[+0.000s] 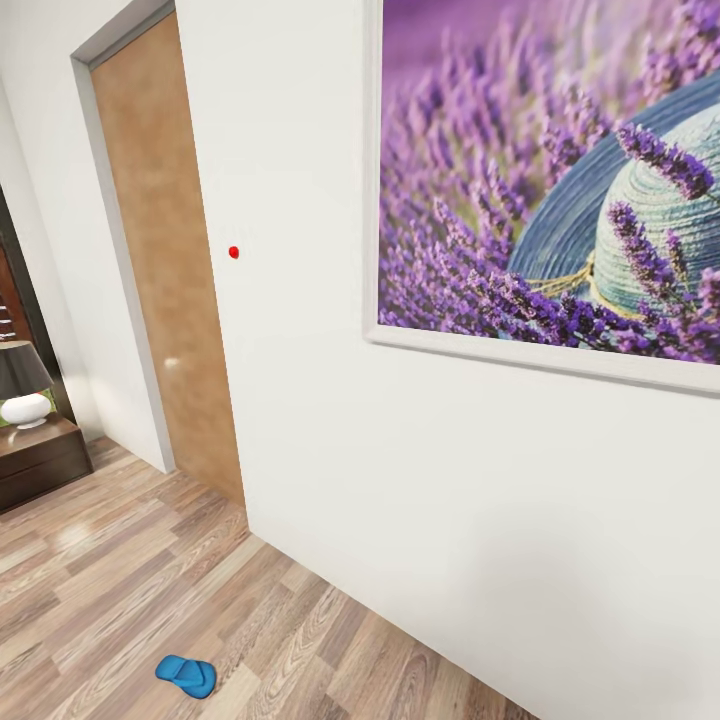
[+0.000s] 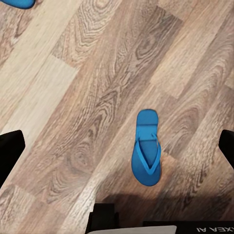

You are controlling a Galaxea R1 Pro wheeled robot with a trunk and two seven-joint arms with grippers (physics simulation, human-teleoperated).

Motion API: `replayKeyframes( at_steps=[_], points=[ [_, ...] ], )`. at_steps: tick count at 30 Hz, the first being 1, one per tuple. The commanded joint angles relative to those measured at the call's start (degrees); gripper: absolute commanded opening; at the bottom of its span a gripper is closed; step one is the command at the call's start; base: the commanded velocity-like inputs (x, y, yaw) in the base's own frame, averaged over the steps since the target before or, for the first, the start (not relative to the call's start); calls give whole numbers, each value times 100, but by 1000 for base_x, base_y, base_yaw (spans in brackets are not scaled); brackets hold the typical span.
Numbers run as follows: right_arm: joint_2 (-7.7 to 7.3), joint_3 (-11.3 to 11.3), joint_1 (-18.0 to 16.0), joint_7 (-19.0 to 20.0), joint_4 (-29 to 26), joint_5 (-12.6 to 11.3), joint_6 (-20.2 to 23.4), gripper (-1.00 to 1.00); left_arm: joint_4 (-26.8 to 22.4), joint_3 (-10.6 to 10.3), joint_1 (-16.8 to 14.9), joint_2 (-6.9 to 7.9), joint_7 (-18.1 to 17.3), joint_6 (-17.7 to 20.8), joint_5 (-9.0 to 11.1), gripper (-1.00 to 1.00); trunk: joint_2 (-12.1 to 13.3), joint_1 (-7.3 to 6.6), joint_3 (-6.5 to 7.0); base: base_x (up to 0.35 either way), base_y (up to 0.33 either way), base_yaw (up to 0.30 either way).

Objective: In the bedroom, move the book from the bed onto either nightstand, and place the two sandals side by side next to the bed.

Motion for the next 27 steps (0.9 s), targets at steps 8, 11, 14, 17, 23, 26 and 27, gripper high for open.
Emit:
replayKeyframes(
  at_steps=[8, 11, 14, 17, 23, 26, 27],
  points=[
    [1, 9, -3, -9, 6, -4, -17, 100, -11, 2, -1, -1, 0, 26, 4, 100, -244, 131, -114, 0, 0, 0],
    [1, 9, -2, -5, 6, -4, -17, 100, -11, 2, -3, -1, -2, 26, 3, 100, -364, 197, -168, 0, 0, 0],
    [1, 9, -1, -3, 7, -4, -17, 100, -11, 2, -2, -1, -4, 26, 3, 100, -485, 263, -222, 0, 0, 0],
    [1, 9, 0, 2, 7, -4, -18, 100, -11, 2, -2, -1, -5, 25, 4, 100, -605, 329, -276, 0, 0, 0],
    [1, 9, 1, 6, 7, -4, -22, 100, -11, 1, -3, -1, -6, 23, 4, 100, -846, 461, -384, 0, 0, 0],
    [1, 9, 0, 7, 4, -4, -23, 100, -11, -2, -4, -1, -6, 20, 3, 100, -966, 527, -437, 0, 0, 0],
    [1, 9, 0, 8, 4, -4, -24, 100, -11, -3, -4, -1, -7, 20, 3, 100, -1006, 549, -455, 0, 0, 0]
  ],
)
